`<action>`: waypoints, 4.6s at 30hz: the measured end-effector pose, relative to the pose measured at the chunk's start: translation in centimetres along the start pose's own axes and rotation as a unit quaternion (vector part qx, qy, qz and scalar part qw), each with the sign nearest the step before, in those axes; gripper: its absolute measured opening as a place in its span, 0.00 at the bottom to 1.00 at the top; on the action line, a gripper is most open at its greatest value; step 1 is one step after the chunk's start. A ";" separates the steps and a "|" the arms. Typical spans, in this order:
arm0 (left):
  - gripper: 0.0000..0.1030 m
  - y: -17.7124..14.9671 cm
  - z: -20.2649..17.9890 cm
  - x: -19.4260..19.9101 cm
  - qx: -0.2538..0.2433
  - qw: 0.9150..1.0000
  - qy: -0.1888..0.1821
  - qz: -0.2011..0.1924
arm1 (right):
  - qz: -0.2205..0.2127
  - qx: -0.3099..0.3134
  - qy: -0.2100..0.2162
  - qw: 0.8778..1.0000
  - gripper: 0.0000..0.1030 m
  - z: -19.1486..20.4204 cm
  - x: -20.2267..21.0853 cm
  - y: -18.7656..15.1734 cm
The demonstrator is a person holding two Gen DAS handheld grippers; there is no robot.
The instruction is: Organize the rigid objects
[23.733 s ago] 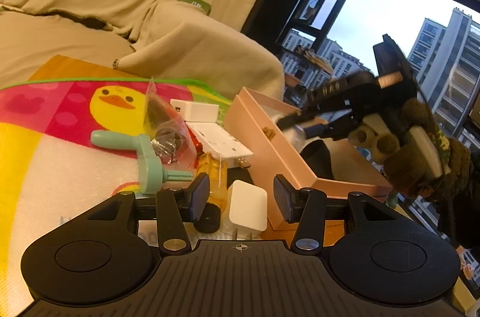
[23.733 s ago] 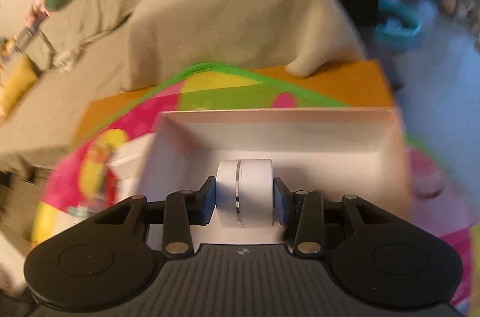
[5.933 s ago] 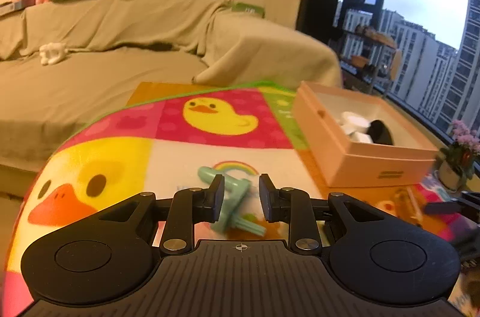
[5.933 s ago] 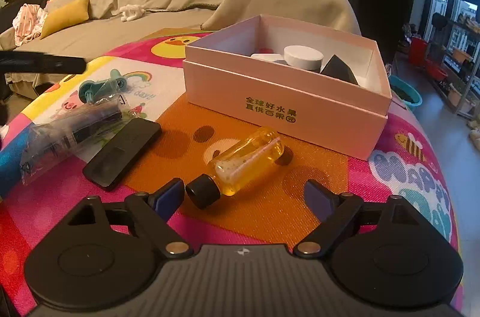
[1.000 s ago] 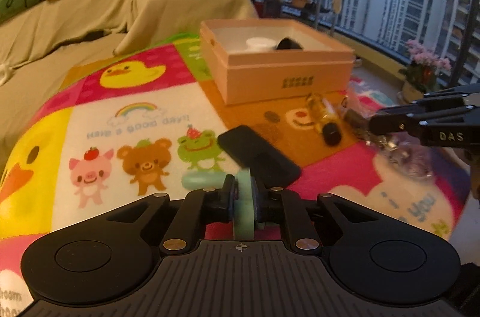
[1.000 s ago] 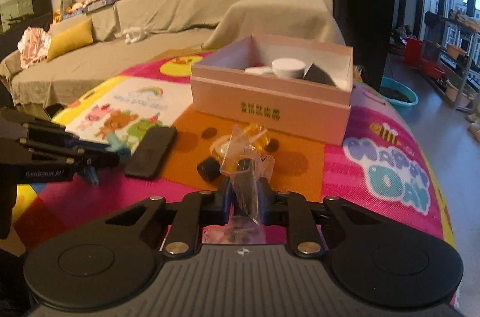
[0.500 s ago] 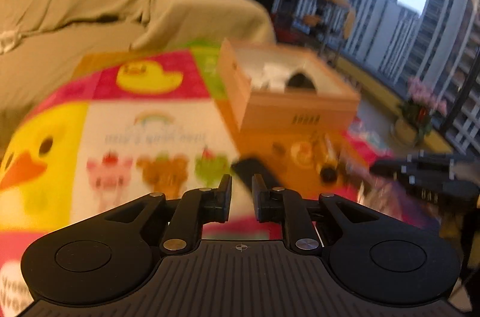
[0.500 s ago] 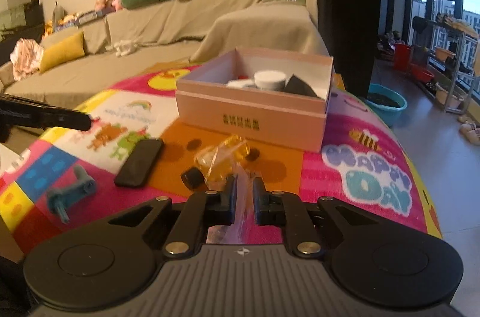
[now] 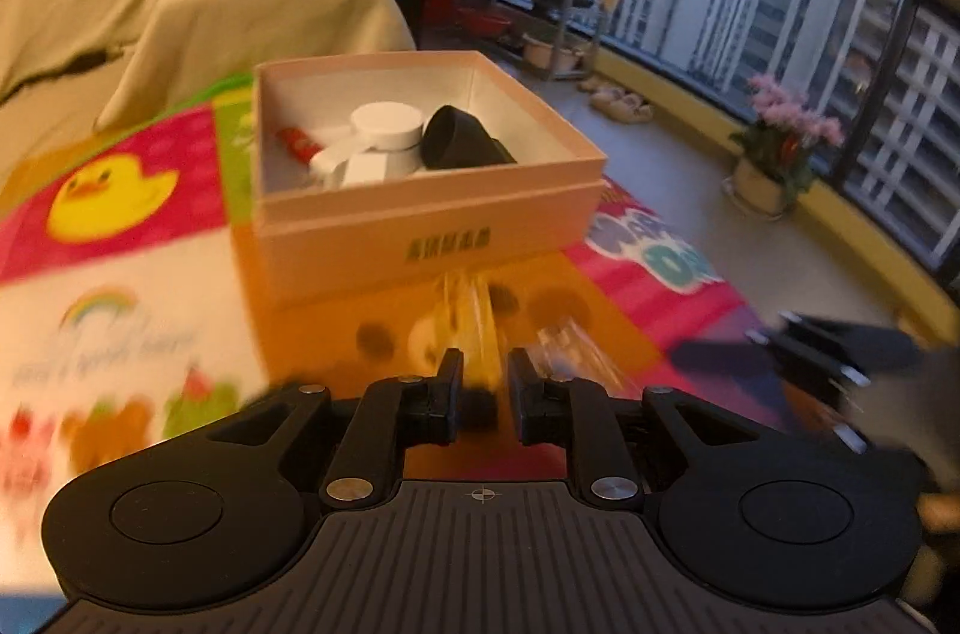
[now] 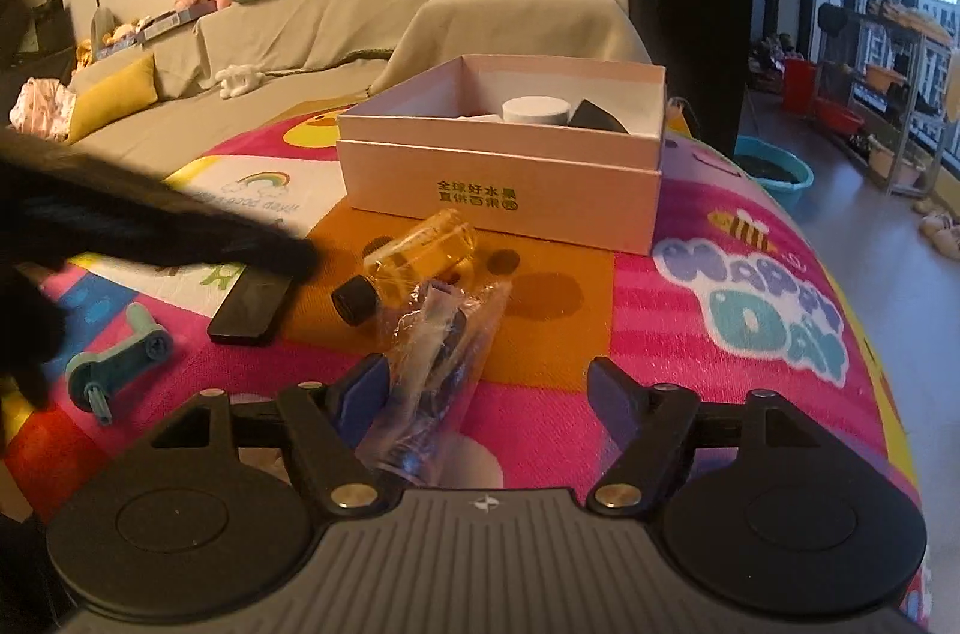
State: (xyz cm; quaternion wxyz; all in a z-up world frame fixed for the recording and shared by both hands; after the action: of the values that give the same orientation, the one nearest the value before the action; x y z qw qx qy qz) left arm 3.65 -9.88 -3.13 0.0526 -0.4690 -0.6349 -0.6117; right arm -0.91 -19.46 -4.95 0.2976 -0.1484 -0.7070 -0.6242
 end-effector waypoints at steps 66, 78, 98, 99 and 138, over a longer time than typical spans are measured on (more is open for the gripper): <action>0.31 -4.8 10.4 11.1 0.142 0.983 0.032 -0.109 | -0.002 0.069 0.092 0.993 0.65 6.6 -2.1 4.3; 0.31 -10.9 3.9 10.9 0.064 0.998 0.002 0.004 | 0.042 0.071 0.119 0.990 0.39 13.2 -5.5 4.5; 0.30 -7.1 8.8 6.8 0.056 0.997 0.043 -0.017 | 0.021 0.059 0.103 0.993 0.49 8.0 -2.8 2.9; 0.30 -7.3 9.3 7.2 0.073 0.996 0.036 -0.023 | 0.011 0.076 0.105 0.992 0.49 9.0 -2.7 3.1; 0.18 -6.8 5.5 4.2 0.055 0.998 -0.003 -0.039 | 0.036 0.074 0.018 0.996 0.38 5.6 -4.7 3.1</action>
State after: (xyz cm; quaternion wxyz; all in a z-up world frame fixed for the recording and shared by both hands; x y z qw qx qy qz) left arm -0.39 -1.83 -6.68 0.0524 -0.4420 -0.6854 -0.5763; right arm 3.25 -12.76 -5.56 0.3427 -0.1401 -0.7397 -0.5620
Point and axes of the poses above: each gripper's, at about its wrist camera, not at the fingertips, and x roughly against the way its jaws point, z to its left, y to its top, the point moved 10 cm from there along -x, roughly the way its jaws point, and after that the axes turned 11 degrees about -y, right-handed, at the moved point
